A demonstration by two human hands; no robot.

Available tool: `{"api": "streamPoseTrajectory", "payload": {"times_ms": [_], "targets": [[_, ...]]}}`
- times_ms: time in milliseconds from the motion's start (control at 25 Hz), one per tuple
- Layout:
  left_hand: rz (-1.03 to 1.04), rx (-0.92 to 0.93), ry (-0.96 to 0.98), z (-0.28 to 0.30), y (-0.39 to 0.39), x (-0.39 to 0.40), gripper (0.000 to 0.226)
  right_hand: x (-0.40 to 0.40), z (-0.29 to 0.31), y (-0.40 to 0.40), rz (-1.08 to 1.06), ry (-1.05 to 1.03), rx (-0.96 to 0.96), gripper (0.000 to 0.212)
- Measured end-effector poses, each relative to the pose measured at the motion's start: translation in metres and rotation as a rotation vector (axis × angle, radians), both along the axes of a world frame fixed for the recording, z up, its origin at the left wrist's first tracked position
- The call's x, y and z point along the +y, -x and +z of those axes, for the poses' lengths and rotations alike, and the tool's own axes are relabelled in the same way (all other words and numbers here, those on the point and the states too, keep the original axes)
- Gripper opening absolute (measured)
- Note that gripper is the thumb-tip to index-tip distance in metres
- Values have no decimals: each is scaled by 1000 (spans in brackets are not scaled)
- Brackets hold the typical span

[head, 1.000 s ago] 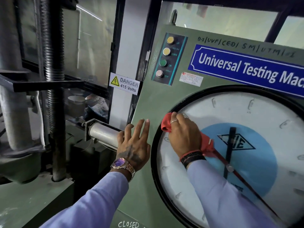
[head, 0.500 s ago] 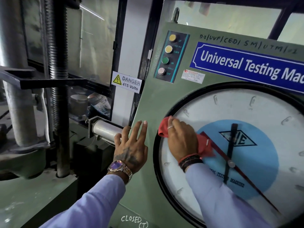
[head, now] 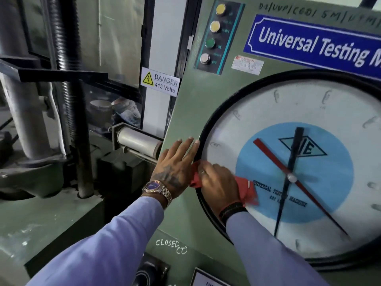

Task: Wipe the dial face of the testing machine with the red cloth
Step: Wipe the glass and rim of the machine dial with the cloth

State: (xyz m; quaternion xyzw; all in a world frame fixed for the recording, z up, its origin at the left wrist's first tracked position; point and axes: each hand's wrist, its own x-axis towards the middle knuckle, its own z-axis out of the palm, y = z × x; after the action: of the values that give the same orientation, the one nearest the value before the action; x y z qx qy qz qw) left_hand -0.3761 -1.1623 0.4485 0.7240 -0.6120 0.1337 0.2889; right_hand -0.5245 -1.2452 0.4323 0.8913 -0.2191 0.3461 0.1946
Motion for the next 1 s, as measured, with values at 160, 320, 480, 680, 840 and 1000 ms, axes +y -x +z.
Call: {"api": "streamPoseTrajectory", "payload": {"times_ms": [160,320,480,680,840,1000], "targets": [[46,-136,-44,-29,6,1,71,8,-41,22,-54,34,87,33],[78,-244,-77,-44,21,7,67,26,-75,55,-77,-13,220,44],[75,-293,-61,-45,33,-3,74,23,-81,68,-100,-56,255,41],[61,-326,-41,-46,53,-9,85,33,-102,105,-190,-150,339,49],[-60,-359,-42,-45,66,-20,95,29,-120,126,-159,-96,334,51],[-118,-338,-10,-42,83,-33,106,35,-133,148,-254,-119,290,53]]}}
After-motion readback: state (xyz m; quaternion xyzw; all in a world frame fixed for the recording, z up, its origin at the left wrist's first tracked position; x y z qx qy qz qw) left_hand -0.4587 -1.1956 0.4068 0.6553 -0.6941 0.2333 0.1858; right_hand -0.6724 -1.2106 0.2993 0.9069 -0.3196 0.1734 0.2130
